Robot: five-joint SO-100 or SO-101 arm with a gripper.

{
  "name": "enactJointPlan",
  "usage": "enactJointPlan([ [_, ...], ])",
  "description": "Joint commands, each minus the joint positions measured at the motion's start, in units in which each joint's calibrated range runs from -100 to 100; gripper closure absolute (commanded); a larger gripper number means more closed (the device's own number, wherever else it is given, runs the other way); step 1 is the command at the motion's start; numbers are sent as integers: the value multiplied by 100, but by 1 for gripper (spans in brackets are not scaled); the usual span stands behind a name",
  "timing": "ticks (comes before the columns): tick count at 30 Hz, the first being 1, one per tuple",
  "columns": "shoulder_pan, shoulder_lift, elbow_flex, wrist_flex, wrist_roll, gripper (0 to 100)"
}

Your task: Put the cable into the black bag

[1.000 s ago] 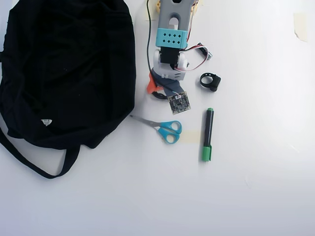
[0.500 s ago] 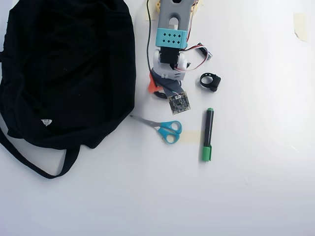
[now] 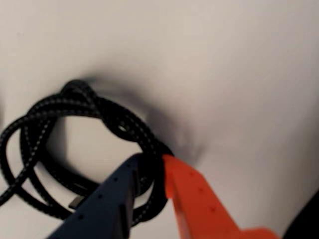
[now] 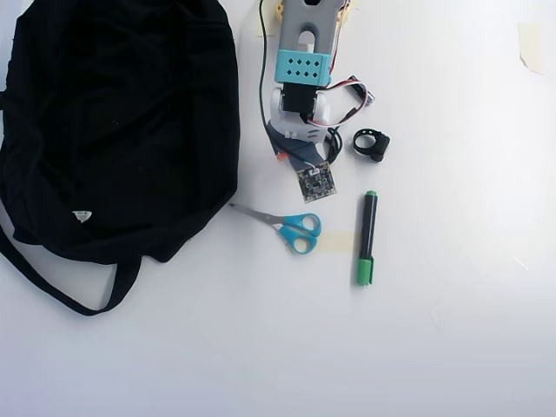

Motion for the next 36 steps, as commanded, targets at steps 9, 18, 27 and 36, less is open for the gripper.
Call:
enactJointPlan([
  [9,-37,-96,-60,-72,19,98],
  [18,-142,-170,-122,14,-34,98],
  [27,-202,-220,-131,23,-39,98],
  [36,-194,-834,-140,531,-39,98],
])
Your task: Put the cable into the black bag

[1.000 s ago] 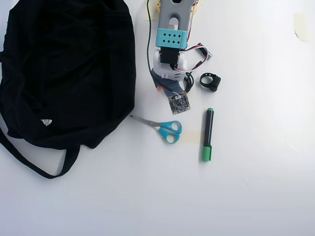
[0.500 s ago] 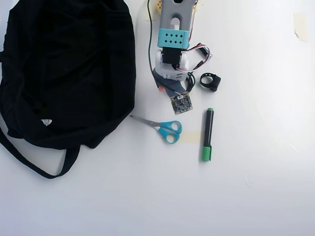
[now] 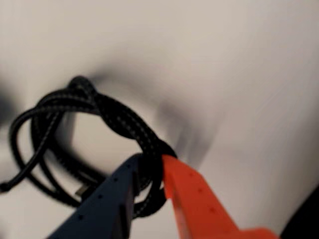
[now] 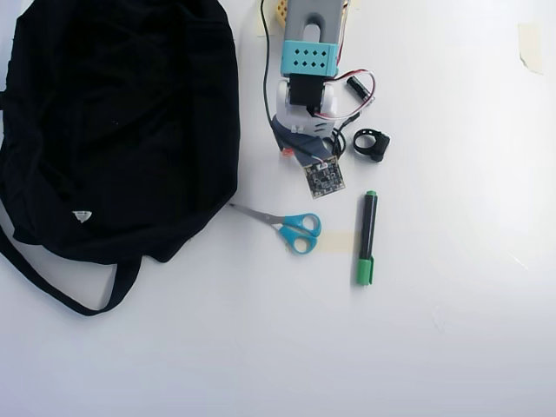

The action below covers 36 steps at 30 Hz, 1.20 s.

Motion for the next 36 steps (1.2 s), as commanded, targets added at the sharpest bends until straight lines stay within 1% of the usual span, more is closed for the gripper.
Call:
enactJointPlan([
  [1,-62,-552,-140,299,-19,98],
  [13,-2,-1465,-140,472,-19,98],
  [19,80,-1863,-266,730,-35,98],
  [20,148,-1963,-419,971,-35,98],
  [26,267,-2021,-994,1497,-40,98],
  [36,424,-2038,-1362,1609,-51,98],
])
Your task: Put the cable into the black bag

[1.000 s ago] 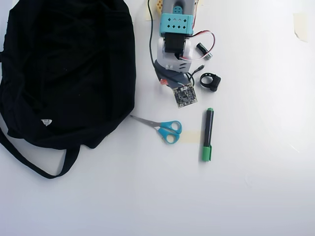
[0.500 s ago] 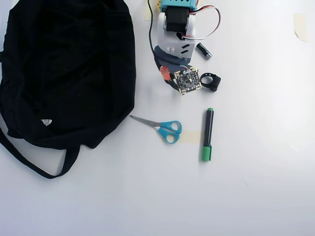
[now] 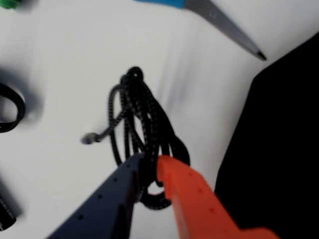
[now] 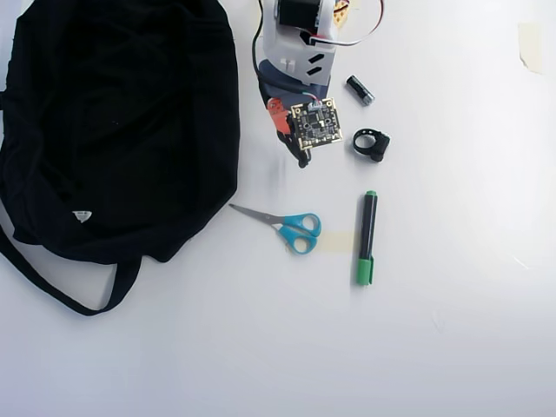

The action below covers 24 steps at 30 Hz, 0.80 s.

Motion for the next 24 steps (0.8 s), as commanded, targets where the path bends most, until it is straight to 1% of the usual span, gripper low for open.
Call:
enactJointPlan([
  [1,131,-277,-540,183,-31,98],
  [7,505,-277,-1124,519,-26,98],
  [14,924,-261,-1627,511,-21,98],
  [20,1261,-269,-1681,493,-31,98],
  [24,1298,-269,-1780,493,-451,98],
])
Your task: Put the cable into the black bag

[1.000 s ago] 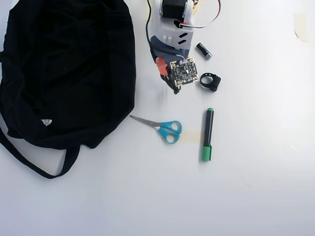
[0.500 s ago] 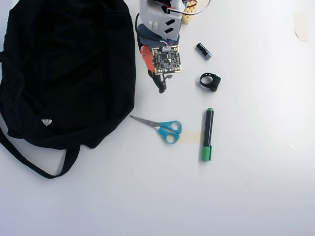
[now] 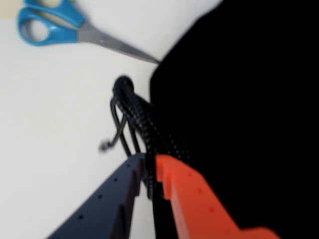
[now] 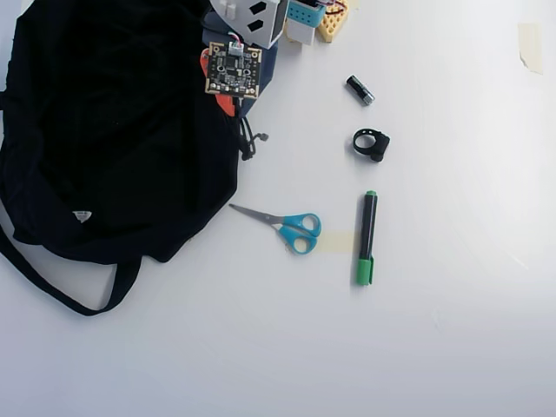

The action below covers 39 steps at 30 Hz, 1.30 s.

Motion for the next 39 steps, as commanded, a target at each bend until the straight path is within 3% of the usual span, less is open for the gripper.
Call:
enactJointPlan([
  [1,34,-261,-384,-5,-353,98],
  [29,2031,-170,-950,-82,-490,98],
  [39,3101,-120,-851,-1193,-474,98],
])
